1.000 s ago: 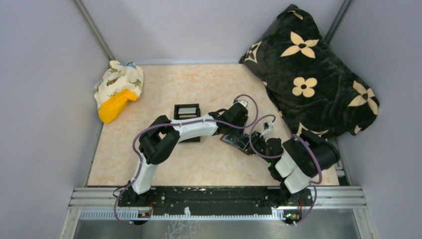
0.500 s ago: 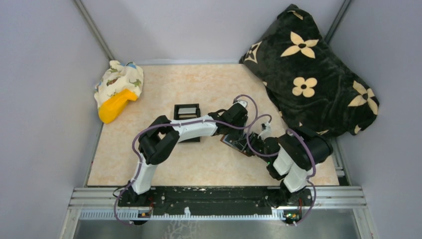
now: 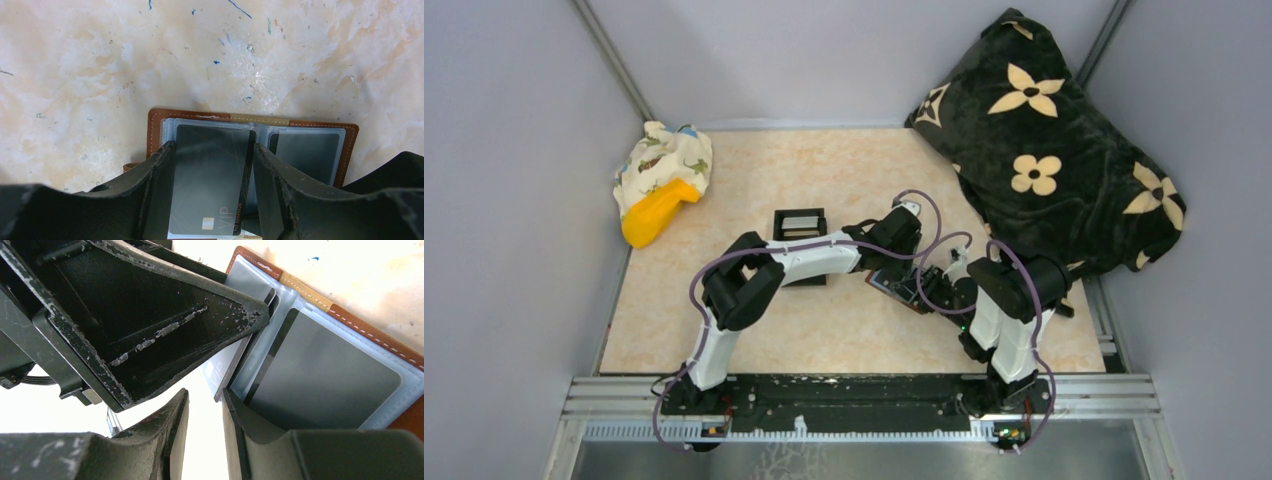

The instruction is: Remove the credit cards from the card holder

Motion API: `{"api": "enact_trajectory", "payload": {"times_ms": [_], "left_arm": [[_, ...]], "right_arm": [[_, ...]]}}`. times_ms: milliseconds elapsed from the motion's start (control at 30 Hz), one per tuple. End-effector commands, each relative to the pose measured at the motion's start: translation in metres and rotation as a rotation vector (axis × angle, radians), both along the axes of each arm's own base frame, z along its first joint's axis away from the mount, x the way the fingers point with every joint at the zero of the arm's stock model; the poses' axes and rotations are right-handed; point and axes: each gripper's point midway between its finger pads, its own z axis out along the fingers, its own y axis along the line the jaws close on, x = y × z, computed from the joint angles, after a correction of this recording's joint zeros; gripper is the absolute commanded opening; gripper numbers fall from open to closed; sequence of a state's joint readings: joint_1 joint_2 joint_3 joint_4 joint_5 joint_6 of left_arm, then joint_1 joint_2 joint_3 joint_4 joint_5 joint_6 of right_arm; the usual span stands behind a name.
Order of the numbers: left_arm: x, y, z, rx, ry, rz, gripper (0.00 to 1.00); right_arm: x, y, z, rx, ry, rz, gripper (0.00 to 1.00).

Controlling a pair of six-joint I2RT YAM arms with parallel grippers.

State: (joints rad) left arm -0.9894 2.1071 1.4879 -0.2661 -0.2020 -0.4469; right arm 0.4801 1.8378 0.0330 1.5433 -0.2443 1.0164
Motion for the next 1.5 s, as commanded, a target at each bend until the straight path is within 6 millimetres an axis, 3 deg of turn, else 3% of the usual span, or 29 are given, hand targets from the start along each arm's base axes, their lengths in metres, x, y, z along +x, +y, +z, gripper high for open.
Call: {"api": "enact_trajectory", "payload": {"times_ms": [0,300,500,733,867,1133,1233,1467], "left_arm": [[-0.068,0.018,-0.064,0.088,0.281,-0.035,0.00],[-0.073,0.015,-0.061,0.052,0.299,-0.043,0.00],[-0.082,0.010,-0.058,0.020,0.321,-0.061,0.00],[-0.085,0.012,-0.060,0.018,0.326,-0.062,0.00],[-0.083,0.012,-0.060,0.021,0.317,-0.059,0.00],[-0.083,0.014,-0.061,0.025,0.315,-0.059,0.00],[-0.080,0.014,-0.060,0.025,0.310,-0.052,0.00],[-0.072,0.014,-0.055,0.017,0.294,-0.038,0.28]], "right_arm": [[0.017,0.013,0.046,0.113,-0.163,0.004,0.31],[0.026,0.013,0.055,0.138,-0.179,-0.024,0.30],[0.032,0.020,0.047,0.145,-0.151,-0.009,0.30],[0.031,0.018,0.052,0.145,-0.169,-0.015,0.27],[0.028,0.016,0.054,0.144,-0.175,-0.015,0.12],[0.024,0.015,0.055,0.140,-0.179,-0.007,0.00],[0.022,0.014,0.055,0.134,-0.181,-0.006,0.00],[0.014,0.009,0.052,0.115,-0.178,-0.007,0.00]]}}
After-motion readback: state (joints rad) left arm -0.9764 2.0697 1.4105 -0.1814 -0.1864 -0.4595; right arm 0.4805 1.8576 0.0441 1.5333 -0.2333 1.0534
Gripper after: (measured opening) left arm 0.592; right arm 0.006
